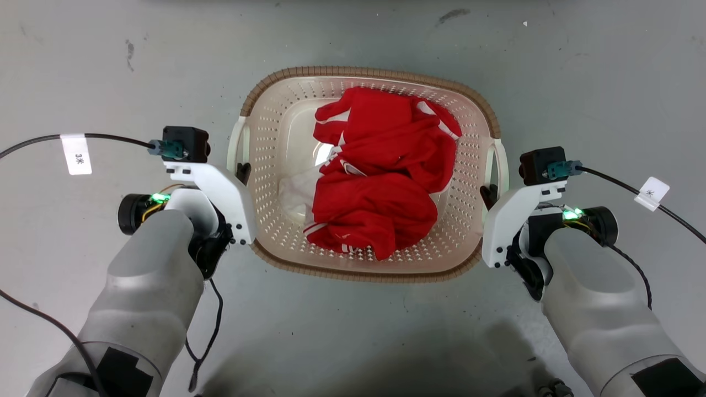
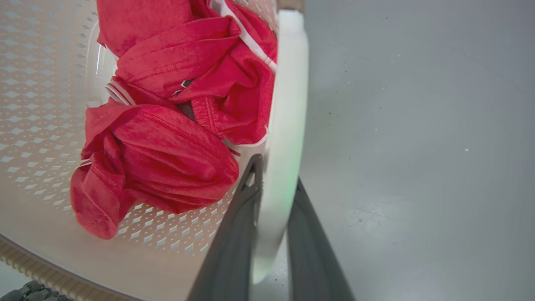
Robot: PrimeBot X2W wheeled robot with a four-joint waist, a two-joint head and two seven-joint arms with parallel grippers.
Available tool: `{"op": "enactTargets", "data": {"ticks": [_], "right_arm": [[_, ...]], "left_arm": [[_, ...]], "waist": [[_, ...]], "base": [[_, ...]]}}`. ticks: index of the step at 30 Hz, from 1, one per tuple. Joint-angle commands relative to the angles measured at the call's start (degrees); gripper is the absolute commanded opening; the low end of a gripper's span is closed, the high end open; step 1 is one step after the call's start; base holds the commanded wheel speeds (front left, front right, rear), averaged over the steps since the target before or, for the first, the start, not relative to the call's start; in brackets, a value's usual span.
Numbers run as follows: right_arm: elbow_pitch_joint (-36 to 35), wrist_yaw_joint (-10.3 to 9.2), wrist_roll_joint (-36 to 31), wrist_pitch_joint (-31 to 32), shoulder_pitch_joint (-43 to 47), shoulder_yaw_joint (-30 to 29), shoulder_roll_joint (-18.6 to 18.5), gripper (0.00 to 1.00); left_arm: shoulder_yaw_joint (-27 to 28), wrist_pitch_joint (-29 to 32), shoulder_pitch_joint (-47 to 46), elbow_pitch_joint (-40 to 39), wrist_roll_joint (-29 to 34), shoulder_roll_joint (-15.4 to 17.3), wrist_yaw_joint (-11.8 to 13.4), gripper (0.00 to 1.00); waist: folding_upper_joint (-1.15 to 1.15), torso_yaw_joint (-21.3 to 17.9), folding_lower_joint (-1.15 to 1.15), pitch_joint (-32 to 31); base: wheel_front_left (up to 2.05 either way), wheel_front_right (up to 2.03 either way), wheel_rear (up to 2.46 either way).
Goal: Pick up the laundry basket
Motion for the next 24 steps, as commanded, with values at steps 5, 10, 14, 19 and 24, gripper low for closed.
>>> {"op": "enactTargets", "data": {"ticks": [5,10,14,19,24], "right_arm": [[1.85,0.01,1.43,0.04,-0.54,1.69,-0.4,0.0],[3.13,0.07,2.74,0.88,0.03,2.96,-0.28,0.0],[3.89,0.08,4.17,2.52,1.27,3.9,-0.18,0.0],[4.76,0.08,5.77,5.11,2.92,4.63,-0.1,0.0],[5.38,0.08,7.66,8.78,4.54,5.15,-0.09,0.0]], "left_arm": [[-1.94,0.69,0.5,0.16,-2.45,0.31,0.14,0.0],[-3.78,1.22,2.09,0.6,-4.74,-0.55,0.13,0.0],[-5.52,2.91,3.65,1.16,-6.31,-1.39,0.12,0.0],[-6.93,5.87,5.79,1.35,-9.18,-2.34,0.1,0.0],[-8.01,8.94,7.84,1.4,-11.81,-2.51,0.1,0.0]], "waist": [[0.0,0.26,-0.01,-1.76],[0.0,0.65,-0.01,-5.42],[0.0,1.07,-0.01,-9.46],[0.0,1.96,-0.01,-15.15],[0.0,2.69,-0.01,-20.8]], "base": [[0.0,0.0,0.0],[0.0,0.0,0.0],[0.0,0.0,0.0],[0.0,0.0,0.0],[0.0,0.0,0.0]]}}
